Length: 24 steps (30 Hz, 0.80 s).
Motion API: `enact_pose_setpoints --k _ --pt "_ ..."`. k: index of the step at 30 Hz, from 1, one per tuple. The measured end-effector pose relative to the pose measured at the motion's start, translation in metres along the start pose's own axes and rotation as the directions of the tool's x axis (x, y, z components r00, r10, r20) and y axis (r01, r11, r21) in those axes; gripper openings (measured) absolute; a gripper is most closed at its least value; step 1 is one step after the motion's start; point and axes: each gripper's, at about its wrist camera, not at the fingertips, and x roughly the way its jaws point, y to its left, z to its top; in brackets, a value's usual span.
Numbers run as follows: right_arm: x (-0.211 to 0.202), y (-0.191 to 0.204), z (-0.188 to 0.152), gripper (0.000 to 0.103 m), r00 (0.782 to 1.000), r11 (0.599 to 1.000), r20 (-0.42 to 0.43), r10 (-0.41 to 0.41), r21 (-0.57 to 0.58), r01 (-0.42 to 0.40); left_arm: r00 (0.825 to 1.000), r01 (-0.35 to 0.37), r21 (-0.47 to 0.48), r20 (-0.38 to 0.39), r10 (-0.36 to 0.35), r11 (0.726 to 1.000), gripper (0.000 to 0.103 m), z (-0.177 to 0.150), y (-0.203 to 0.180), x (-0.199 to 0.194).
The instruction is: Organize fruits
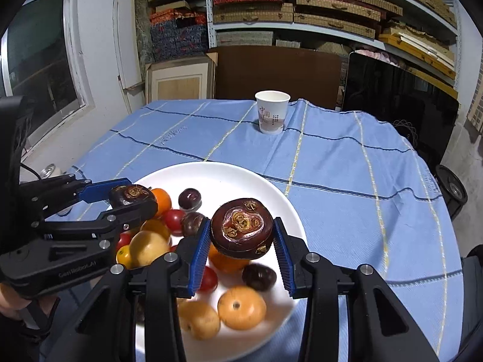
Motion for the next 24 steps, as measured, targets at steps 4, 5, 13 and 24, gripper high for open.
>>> enact_pose_setpoints --k 4,5,13,24 --pt "0.013 0.003 0.007 0.042 0.999 1.000 -0.022 0.030 -0.005 -0.030 1.000 -0.003 -0.013 -0.015 0.003 1.000 0.045 0.004 0.005 0.011" --pt "0.015 0.004 0.008 0.043 0.999 0.999 -0.029 0.043 -0.012 -0.043 1.000 -0.003 -0.012 -0.023 0.003 1.000 0.045 0.006 0.005 0.014" --pt "-0.007 -0.002 0.006 0.059 1.000 1.000 0.021 0.023 0.000 -0.023 1.000 0.022 -0.097 0.018 -0.020 0.995 0.086 0.004 0.021 -0.004" --pt "-0.106 0.012 -0.094 0.080 0.998 0.998 0.043 0.044 0.037 -0.046 0.998 -0.028 -0.062 -0.050 0.025 0.998 0.098 -0.078 0.007 -0.075"
